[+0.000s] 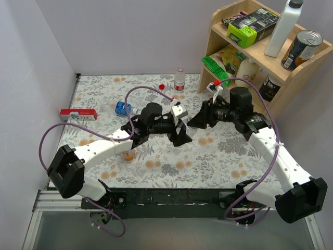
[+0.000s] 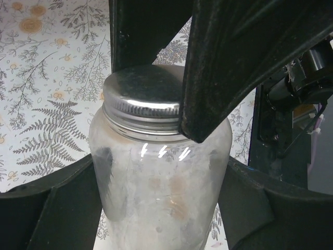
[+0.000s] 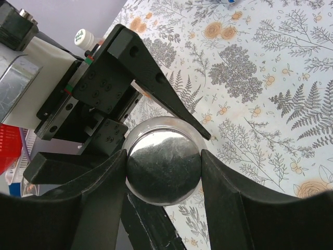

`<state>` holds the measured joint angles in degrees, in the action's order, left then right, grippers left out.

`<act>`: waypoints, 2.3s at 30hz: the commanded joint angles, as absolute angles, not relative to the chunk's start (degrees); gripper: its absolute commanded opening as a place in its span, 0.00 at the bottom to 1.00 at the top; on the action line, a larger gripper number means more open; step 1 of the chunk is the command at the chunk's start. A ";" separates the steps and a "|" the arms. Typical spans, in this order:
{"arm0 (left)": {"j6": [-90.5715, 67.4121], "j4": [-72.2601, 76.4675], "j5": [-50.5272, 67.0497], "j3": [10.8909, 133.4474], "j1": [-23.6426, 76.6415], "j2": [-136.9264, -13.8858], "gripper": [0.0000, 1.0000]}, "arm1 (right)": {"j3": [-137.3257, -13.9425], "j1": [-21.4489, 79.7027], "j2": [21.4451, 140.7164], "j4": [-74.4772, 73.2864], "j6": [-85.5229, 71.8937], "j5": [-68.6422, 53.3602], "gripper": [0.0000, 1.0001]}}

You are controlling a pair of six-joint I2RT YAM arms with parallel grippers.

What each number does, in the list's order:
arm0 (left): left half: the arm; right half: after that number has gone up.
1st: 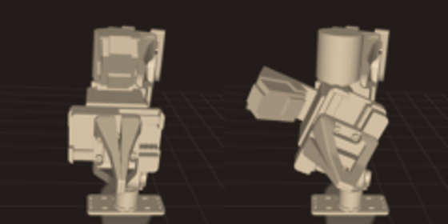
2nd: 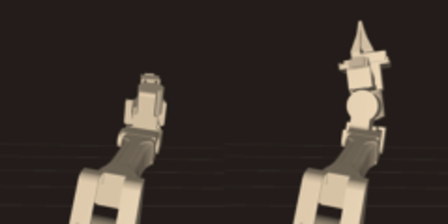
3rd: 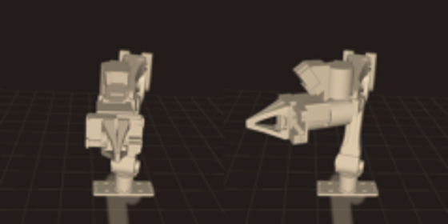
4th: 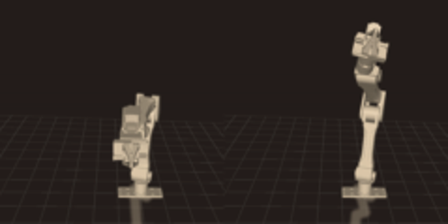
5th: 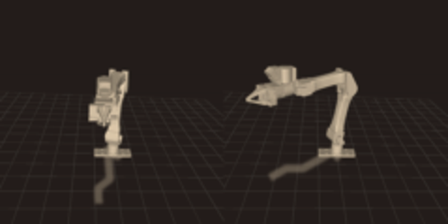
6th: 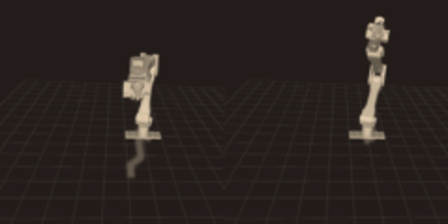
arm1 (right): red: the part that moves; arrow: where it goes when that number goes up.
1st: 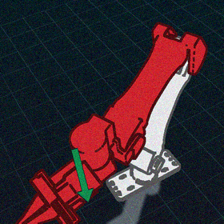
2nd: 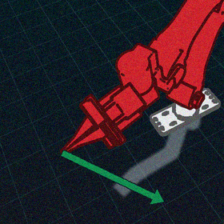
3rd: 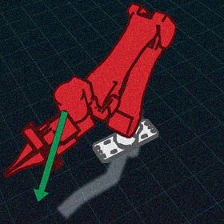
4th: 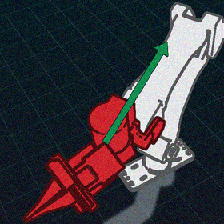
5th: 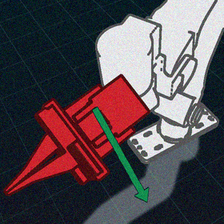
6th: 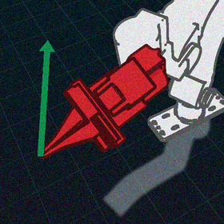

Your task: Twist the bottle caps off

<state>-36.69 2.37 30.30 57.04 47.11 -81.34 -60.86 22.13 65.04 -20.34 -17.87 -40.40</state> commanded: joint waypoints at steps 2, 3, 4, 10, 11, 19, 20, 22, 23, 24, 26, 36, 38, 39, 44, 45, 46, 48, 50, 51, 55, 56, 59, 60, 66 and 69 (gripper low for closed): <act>-38.06 3.52 31.29 57.57 47.37 -80.86 0.64 | -59.68 22.06 64.95 -14.68 -18.02 -43.50 0.21; -38.23 3.34 31.46 57.83 47.37 -80.86 0.62 | -59.42 22.06 64.86 -14.42 -17.84 -43.68 0.20; -38.23 3.17 31.90 58.09 47.37 -80.86 0.58 | -59.24 22.06 64.86 -14.24 -17.49 -43.94 0.20; -38.76 2.37 40.05 59.06 46.32 -80.42 0.45 | -57.84 22.06 65.21 -13.62 -13.11 -49.46 0.17; -38.67 2.29 42.17 59.50 46.06 -80.25 0.44 | -57.48 22.06 65.13 -12.84 -12.31 -50.70 0.17; -41.40 2.38 61.34 61.87 41.40 -80.33 0.39 | -55.28 21.97 62.40 -10.99 -5.98 -59.32 0.17; -41.48 2.11 63.26 62.05 41.40 -80.42 0.39 | -55.28 22.06 62.14 -10.73 -5.45 -59.94 0.18; -42.36 2.72 64.94 62.31 41.31 -80.68 0.38 | -55.11 22.06 62.05 -9.76 -5.10 -61.69 0.19; -43.67 3.25 66.26 62.23 41.31 -80.68 0.38 | -55.11 22.06 62.05 -9.67 -4.66 -61.87 0.20; -44.38 4.64 66.62 62.14 41.22 -80.77 0.38 | -55.02 22.06 62.05 -9.41 -4.48 -61.79 0.20; -45.87 6.15 67.15 61.53 41.22 -80.77 0.38 | -55.02 21.97 62.05 -9.58 -3.78 -61.61 0.24; -44.21 3.78 41.67 60.56 41.22 -79.10 0.38 | -56.51 21.97 61.35 -13.27 -5.36 -47.20 0.69; -43.60 3.43 37.19 60.56 41.31 -79.01 0.38 | -56.51 21.89 60.13 -13.44 -7.20 -44.05 0.76; -43.25 2.64 35.96 60.64 41.48 -78.93 0.38 | -56.51 21.80 59.60 -13.88 -7.38 -42.99 0.77; -42.01 1.93 32.35 60.73 41.75 -77.96 0.39 | -55.29 21.62 55.12 -16.87 -9.04 -35.17 0.81; -42.01 1.93 32.00 60.65 42.01 -77.87 0.39 | -55.11 21.53 54.50 -16.87 -10.18 -33.76 0.81; -42.01 1.93 31.56 60.73 42.27 -77.35 0.39 | -54.93 21.62 53.80 -16.44 -12.02 -31.14 0.81; -41.92 2.02 28.75 60.47 43.15 -76.99 0.40 | -53.79 21.62 51.77 -14.34 -20.27 -26.31 0.81; -42.71 2.11 25.08 60.29 43.68 -77.08 0.40 | -52.04 21.88 49.85 -13.80 -26.25 -23.13 0.76; -43.15 2.20 23.92 60.29 44.29 -77.17 0.40 | -51.16 22.49 49.05 -12.93 -30.89 -21.11 0.73; -45.08 2.02 20.74 60.38 45.35 -78.13 0.40 | -48.78 32.31 45.09 -7.57 -35.59 -9.19 0.72; -45.44 2.11 20.83 60.47 45.44 -78.31 0.40 | -49.21 33.56 45.09 -7.47 -35.94 -7.05 0.73; -45.70 2.20 20.57 60.29 45.88 -78.31 0.40 | -50.97 36.82 46.40 -7.12 -36.82 -1.51 0.74; -45.70 2.20 20.57 60.38 46.14 -78.31 0.40 | -51.24 37.44 46.67 -7.12 -37.17 1.81 0.74; -45.35 2.02 19.78 60.29 47.02 -78.66 0.40 | -51.06 41.66 48.95 -5.54 -37.79 8.17 0.75; -45.18 2.02 19.77 60.21 47.46 -78.58 0.40 | -51.15 42.80 49.66 -3.96 -37.00 9.84 0.74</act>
